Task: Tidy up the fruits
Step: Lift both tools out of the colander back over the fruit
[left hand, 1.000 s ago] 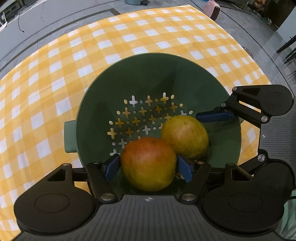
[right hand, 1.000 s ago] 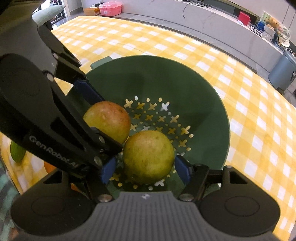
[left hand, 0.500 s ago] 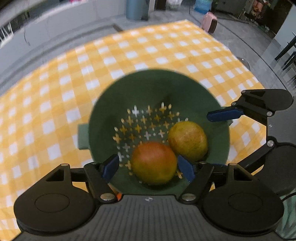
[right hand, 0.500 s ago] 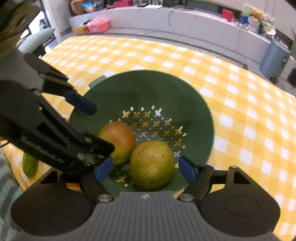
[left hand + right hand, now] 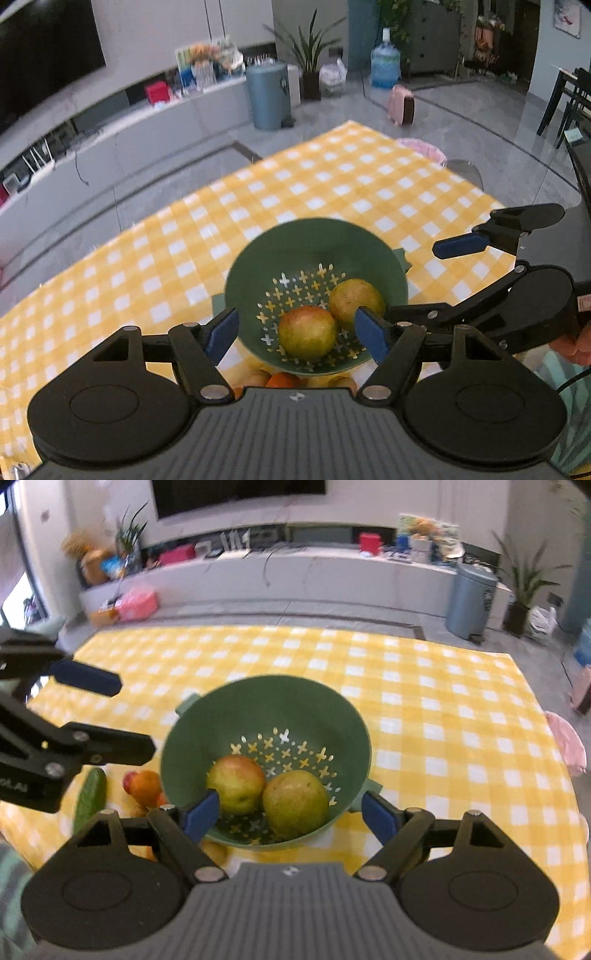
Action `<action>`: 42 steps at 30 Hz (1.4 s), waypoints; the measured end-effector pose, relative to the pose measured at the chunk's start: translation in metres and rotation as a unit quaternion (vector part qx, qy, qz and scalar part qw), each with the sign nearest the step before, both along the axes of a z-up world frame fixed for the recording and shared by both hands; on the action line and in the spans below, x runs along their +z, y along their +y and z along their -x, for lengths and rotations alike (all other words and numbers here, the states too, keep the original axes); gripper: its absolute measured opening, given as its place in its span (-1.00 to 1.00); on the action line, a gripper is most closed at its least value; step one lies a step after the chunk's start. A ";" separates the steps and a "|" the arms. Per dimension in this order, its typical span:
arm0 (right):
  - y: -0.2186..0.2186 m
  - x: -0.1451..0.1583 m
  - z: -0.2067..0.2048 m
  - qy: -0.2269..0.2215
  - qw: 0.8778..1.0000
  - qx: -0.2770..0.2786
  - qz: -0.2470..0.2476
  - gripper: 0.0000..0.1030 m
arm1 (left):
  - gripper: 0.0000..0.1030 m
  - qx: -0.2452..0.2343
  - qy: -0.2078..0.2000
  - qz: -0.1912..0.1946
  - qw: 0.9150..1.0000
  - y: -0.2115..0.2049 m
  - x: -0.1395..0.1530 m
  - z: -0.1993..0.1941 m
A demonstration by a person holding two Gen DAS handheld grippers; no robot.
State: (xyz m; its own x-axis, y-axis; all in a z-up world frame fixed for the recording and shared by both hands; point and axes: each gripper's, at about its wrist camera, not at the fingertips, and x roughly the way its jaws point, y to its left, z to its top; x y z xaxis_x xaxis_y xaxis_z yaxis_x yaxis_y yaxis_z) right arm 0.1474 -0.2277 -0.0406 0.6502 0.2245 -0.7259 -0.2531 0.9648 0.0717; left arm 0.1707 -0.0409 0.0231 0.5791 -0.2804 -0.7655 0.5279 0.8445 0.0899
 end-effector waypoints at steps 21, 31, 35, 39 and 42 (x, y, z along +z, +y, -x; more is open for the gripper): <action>0.030 -0.034 0.096 -0.032 0.996 -0.069 -0.041 0.58 | 0.62 0.066 -0.121 -0.038 0.990 0.057 -0.029 0.079; 0.053 -0.059 0.112 -0.066 0.997 -0.048 -0.019 0.58 | 0.56 0.099 -0.098 -0.043 0.989 0.091 -0.064 0.091; 0.061 -0.065 0.110 -0.062 0.997 -0.051 0.000 0.58 | 0.51 0.081 -0.083 -0.040 0.992 0.091 -0.070 0.089; 0.064 -0.071 0.106 -0.046 0.998 -0.044 -0.015 0.58 | 0.47 0.065 -0.053 -0.010 0.996 0.087 -0.075 0.083; 0.069 -0.075 0.103 -0.040 0.999 -0.036 -0.010 0.58 | 0.34 0.044 -0.044 -0.012 0.998 0.078 -0.082 0.081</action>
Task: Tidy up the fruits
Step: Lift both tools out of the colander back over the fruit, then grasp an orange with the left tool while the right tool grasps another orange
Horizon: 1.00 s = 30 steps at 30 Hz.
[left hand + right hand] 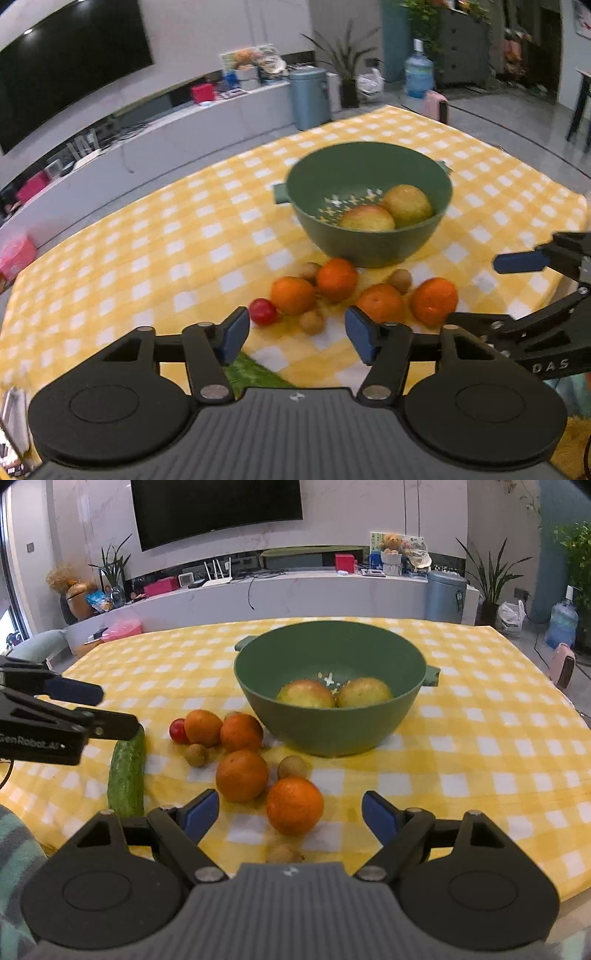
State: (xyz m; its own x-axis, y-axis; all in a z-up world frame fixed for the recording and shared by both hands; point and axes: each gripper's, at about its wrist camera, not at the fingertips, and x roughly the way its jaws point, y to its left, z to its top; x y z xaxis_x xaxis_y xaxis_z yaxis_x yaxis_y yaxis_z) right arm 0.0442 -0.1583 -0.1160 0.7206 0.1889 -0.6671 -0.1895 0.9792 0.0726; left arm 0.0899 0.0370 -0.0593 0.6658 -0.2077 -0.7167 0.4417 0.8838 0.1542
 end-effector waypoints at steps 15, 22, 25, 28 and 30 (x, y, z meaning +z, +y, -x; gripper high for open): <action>0.007 -0.020 -0.017 0.020 0.998 0.022 0.050 0.01 | 0.11 -0.035 0.080 0.028 0.996 -0.040 -0.037 -0.026; 0.011 -0.025 -0.023 0.017 0.997 0.038 0.058 -0.02 | 0.22 -0.012 0.096 0.050 0.994 -0.045 -0.050 -0.039; 0.012 -0.027 -0.025 0.018 0.997 0.043 0.059 -0.10 | 0.22 -0.005 0.108 0.059 0.992 -0.047 -0.055 -0.043; 0.011 -0.030 -0.028 0.024 0.997 0.043 0.056 -0.18 | 0.24 -0.001 0.118 0.074 0.990 -0.048 -0.060 -0.046; 0.010 -0.032 -0.029 0.027 0.998 0.039 0.051 -0.19 | 0.24 0.002 0.124 0.082 0.989 -0.047 -0.062 -0.047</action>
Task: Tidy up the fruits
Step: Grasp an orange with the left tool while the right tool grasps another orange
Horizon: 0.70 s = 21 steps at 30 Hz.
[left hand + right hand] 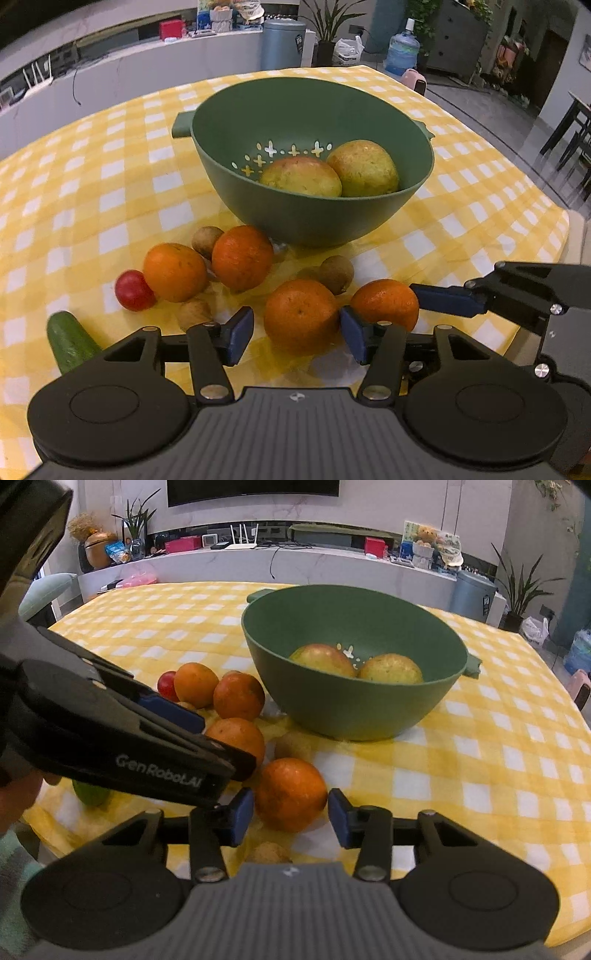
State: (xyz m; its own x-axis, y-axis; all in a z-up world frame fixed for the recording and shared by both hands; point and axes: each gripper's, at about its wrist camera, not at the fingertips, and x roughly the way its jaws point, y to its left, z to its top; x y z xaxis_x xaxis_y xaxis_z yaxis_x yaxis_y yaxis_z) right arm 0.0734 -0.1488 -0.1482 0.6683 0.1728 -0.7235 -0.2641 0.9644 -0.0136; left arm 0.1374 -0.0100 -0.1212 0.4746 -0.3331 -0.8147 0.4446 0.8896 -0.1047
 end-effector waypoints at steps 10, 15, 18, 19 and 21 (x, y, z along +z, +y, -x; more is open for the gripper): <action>-0.005 -0.002 -0.002 0.008 1.000 -0.006 -0.019 -0.21 | 0.04 0.007 0.013 0.016 1.000 0.000 -0.001 -0.001; -0.002 -0.002 -0.003 0.009 1.000 0.002 -0.009 -0.23 | -0.01 0.005 0.003 0.001 1.000 -0.005 0.000 0.002; -0.001 0.000 -0.004 0.011 1.000 0.003 -0.008 -0.25 | -0.03 0.007 0.001 -0.003 1.000 -0.006 0.000 0.003; -0.002 0.000 -0.005 0.012 1.000 0.004 -0.009 -0.25 | -0.03 0.007 0.000 -0.004 1.000 -0.006 0.001 0.004; -0.003 0.003 -0.003 0.010 1.000 0.005 -0.010 -0.26 | -0.03 0.007 -0.003 -0.004 1.000 -0.006 0.004 0.005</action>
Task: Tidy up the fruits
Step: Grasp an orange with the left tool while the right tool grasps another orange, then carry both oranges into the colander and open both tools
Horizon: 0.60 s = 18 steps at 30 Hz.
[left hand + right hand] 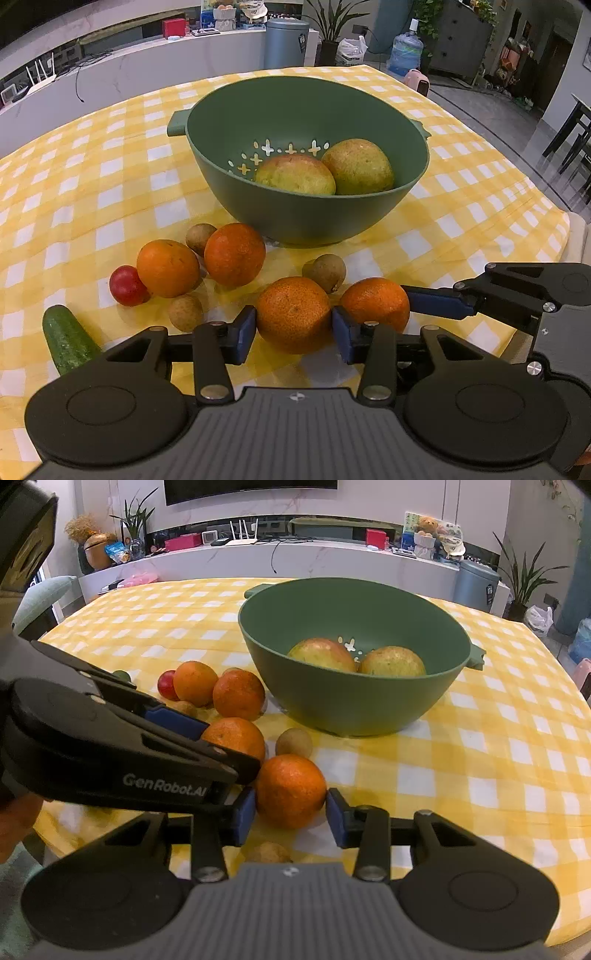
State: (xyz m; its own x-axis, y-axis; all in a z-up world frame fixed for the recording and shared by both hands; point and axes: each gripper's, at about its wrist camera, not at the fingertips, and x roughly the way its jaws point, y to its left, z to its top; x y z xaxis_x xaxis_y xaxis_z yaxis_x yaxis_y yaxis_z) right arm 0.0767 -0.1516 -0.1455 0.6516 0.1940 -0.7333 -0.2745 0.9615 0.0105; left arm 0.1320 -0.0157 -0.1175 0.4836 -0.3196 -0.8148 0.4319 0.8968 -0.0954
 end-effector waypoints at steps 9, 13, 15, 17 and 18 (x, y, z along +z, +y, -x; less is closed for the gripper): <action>-0.005 0.020 0.011 -0.025 1.000 0.003 0.003 -0.26 | -0.03 0.019 -0.025 0.009 0.999 0.009 0.030 0.009; -0.012 0.035 0.015 -0.041 0.999 -0.003 -0.001 -0.26 | -0.03 0.023 -0.039 0.013 0.999 0.011 0.046 0.010; -0.016 0.042 0.016 -0.051 0.999 -0.002 -0.002 -0.26 | -0.03 0.024 -0.050 0.015 0.998 0.012 0.056 0.010; -0.019 0.051 0.016 -0.060 0.998 -0.002 -0.003 -0.26 | -0.03 0.027 -0.055 0.019 0.998 0.012 0.065 0.008; -0.021 0.055 0.016 -0.065 0.998 -0.002 -0.004 -0.26 | -0.03 0.028 -0.058 0.022 0.998 0.012 0.071 0.006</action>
State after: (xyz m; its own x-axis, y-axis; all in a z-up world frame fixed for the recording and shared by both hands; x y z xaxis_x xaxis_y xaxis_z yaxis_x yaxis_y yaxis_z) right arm 0.0608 -0.1724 -0.0907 0.7417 0.1956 -0.6416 -0.2693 0.9629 -0.0177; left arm 0.1260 -0.0041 -0.0469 0.5913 -0.3237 -0.7386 0.3916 0.9159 -0.0879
